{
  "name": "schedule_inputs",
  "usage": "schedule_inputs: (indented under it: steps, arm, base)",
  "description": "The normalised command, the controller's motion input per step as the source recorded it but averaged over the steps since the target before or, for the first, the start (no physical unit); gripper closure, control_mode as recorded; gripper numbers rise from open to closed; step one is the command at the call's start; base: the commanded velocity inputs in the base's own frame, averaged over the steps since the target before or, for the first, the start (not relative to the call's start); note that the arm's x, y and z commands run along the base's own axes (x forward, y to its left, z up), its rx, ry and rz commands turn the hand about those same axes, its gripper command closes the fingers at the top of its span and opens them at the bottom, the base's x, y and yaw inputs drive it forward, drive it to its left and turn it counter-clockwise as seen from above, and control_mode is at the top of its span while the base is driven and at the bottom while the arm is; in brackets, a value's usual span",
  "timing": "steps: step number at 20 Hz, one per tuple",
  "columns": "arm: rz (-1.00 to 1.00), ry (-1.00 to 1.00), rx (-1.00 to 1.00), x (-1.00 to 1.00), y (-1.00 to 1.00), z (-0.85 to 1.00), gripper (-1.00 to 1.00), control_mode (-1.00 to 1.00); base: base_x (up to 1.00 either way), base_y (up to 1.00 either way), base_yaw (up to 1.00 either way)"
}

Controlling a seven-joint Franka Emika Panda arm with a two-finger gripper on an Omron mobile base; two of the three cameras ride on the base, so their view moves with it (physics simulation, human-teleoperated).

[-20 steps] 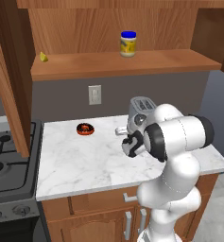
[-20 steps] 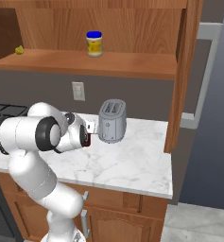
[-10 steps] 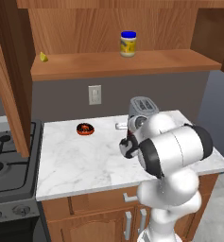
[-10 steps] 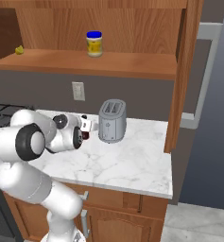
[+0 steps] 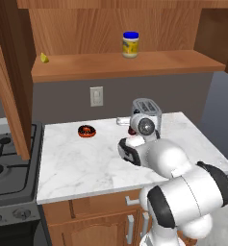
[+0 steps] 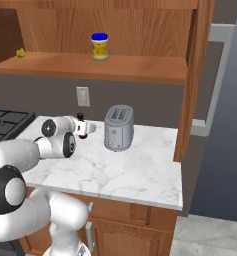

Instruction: Pick the condiment bottle and mayonnaise from the counter and place them in the cabinet.

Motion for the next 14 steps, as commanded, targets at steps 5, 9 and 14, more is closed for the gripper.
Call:
schedule_inputs:
  steps: [5,9,14]
  arm:
    - [0.04,-0.01,0.00,-0.47,0.00,1.00,1.00,-1.00]
    - [0.11,0.00,-0.01,-0.48,0.00,1.00,1.00,-1.00]
    - [0.14,0.00,-0.06,-0.60,0.00,0.94,1.00,-1.00]
  base:
    - [0.00,0.00,0.00]
    - [0.00,0.00,0.00]
    - [0.00,0.00,0.00]
